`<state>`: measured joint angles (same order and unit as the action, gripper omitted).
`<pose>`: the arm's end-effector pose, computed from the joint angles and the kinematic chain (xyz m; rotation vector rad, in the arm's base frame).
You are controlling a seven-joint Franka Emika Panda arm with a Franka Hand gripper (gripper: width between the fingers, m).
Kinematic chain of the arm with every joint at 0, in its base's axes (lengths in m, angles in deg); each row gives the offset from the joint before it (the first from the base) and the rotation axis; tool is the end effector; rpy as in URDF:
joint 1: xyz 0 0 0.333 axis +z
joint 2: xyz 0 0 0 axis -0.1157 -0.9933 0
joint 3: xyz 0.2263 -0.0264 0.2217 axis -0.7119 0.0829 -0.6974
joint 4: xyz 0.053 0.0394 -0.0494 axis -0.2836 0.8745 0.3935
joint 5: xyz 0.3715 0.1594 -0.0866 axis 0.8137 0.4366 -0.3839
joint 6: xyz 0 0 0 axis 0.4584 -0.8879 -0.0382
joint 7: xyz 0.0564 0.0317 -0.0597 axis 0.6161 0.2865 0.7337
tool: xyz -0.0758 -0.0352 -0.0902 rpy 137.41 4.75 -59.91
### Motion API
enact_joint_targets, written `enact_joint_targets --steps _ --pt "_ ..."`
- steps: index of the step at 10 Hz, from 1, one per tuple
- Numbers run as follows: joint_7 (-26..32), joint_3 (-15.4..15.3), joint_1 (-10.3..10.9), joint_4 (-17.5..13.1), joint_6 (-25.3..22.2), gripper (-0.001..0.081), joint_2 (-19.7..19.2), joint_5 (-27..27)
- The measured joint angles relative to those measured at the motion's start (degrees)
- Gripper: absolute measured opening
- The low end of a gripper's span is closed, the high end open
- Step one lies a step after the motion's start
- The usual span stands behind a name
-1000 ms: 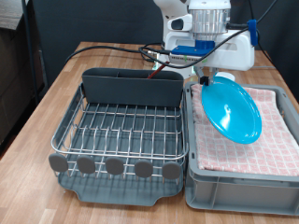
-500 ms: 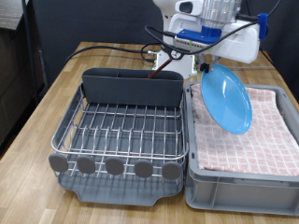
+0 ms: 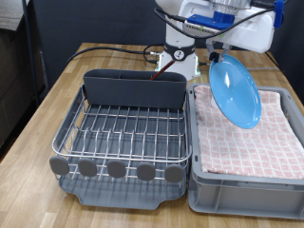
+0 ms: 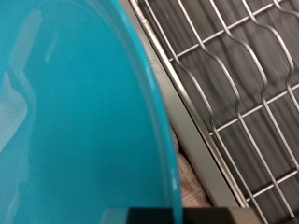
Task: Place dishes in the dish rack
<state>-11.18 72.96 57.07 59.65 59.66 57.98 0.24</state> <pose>0.5055 0.0792 0.3861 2.4997 -1.8429 0.3256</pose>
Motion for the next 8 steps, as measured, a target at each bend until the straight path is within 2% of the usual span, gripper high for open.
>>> enact_joint_targets --steps 1,2,4,6,8 --pt "0.2 0.1 0.0 -0.1 -0.5 0.0019 0.0 -0.2" --pt "0.8 0.1 -0.1 -0.9 -2.9 0.0019 0.0 -1.3" --pt "3.5 0.0 -0.7 -4.3 -10.5 0.0019 0.0 -7.4" --pt "9.2 0.2 -1.8 -7.7 -15.4 0.0019 -0.1 -15.3" --pt "18.4 1.0 -2.8 -10.7 -19.3 0.0019 -0.4 -22.2"
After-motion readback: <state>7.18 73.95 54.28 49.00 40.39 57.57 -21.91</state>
